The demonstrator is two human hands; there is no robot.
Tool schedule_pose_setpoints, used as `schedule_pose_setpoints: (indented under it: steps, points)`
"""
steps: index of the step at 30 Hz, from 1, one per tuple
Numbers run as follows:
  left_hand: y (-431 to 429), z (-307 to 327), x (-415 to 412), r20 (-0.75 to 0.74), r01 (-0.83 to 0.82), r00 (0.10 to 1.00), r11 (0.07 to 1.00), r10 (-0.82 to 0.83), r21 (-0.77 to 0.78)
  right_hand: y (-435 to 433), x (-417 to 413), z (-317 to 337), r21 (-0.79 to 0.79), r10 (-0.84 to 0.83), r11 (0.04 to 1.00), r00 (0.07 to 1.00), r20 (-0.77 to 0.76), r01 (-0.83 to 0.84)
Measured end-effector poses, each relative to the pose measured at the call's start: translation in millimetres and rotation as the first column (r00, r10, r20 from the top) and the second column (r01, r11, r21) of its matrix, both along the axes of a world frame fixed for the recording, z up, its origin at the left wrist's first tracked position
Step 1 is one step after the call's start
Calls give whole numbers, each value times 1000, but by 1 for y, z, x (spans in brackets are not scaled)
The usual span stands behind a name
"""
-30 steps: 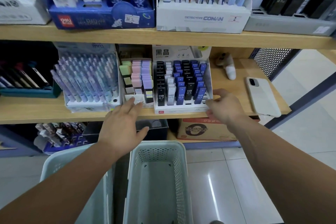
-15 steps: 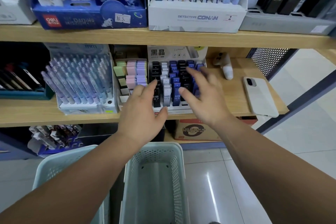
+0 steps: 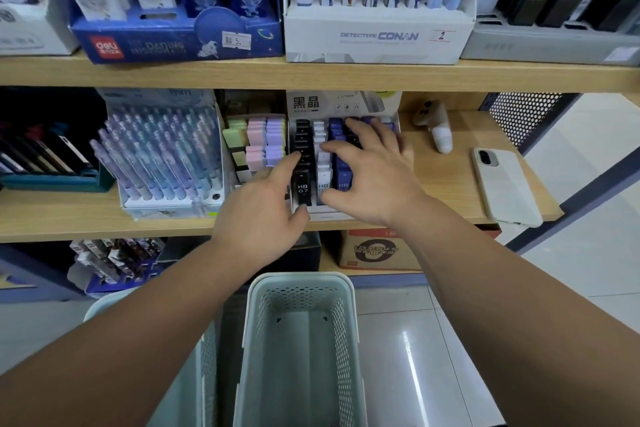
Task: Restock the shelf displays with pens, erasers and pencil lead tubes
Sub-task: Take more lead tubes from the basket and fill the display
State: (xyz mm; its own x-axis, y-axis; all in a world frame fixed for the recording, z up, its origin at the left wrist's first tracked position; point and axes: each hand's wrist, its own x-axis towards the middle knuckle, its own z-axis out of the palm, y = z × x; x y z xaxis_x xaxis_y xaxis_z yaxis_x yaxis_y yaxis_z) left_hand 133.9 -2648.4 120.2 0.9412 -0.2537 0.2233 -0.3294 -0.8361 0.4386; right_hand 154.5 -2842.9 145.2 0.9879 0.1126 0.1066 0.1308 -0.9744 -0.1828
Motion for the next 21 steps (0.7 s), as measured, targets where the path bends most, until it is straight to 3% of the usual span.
schedule_pose_setpoints:
  steps: [5, 11, 21]
  points:
    - [9, -1, 4, 90, -20, 996, 999, 16, 49, 2, 1, 1, -36, 13, 999, 1000, -18, -13]
    - [15, -2, 10, 84, -24, 996, 984, 9, 177, 3, -2, 2, -32, -22, 999, 999, -36, 21]
    - [47, -7, 10, 122, 8, 992, 997, -17, 77, 34, 3, 8, 75, 130, 987, 979, 158, -143]
